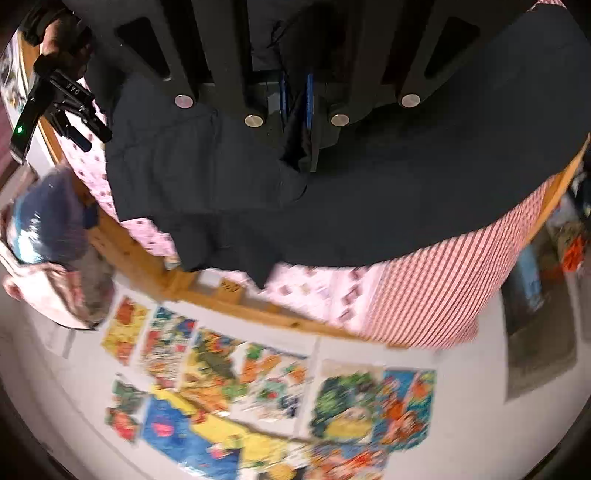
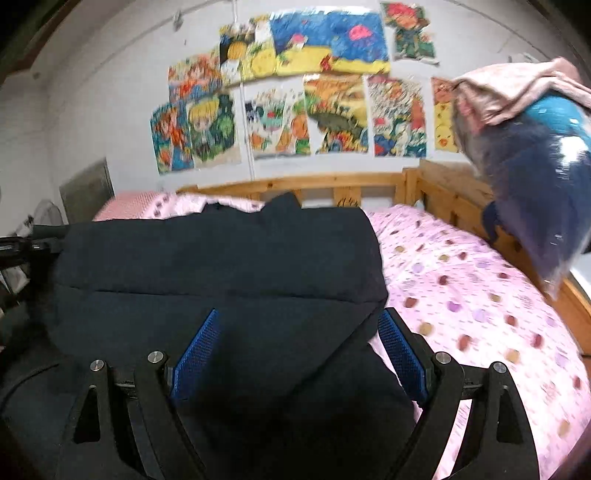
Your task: Fold large clothes
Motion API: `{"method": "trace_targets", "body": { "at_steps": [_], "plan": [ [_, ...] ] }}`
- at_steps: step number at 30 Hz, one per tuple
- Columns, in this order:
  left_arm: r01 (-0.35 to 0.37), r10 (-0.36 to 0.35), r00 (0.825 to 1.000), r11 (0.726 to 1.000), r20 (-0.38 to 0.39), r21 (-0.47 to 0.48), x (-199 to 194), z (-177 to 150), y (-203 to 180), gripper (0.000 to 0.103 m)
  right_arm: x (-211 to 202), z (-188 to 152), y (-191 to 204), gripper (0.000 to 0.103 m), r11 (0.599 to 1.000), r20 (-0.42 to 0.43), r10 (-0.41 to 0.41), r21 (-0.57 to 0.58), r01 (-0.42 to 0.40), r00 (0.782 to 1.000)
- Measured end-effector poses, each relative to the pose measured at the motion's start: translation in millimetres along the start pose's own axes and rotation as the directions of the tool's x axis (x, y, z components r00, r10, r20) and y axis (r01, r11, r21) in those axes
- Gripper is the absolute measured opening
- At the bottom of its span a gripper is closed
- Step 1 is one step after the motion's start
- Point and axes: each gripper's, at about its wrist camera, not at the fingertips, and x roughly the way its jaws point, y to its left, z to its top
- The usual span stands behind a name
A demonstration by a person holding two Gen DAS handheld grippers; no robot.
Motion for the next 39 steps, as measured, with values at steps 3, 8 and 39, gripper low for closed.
{"method": "trace_targets", "body": {
  "at_steps": [3, 8, 39],
  "plan": [
    [-0.008, 0.005, 0.999, 0.998, -0.049, -0.059, 17.7, -0.4, 20.6, 0.007, 29.9, -1.7, 14.3, 0.084, 0.999, -0.050, -0.005, -0.032, 0.003, 0.999],
    [-0.007, -0.002, 0.994, 0.996, -0.107, -0.088, 41.1, -7.3, 37.6, 0.007, 73.0, -13.7, 27.8, 0.084, 0.998, -0.171, -0.010, -0.069, -0.002, 0.985],
    [0.002, 0.019, 0.995, 0.977, 0.097, -0.212, -136.2, -84.0, 101.8, 0.093, -47.6, 20.8, 97.8, 0.090, 0.985, -0.137, 0.163, -0.029, -0.169, 0.977]
  ]
}}
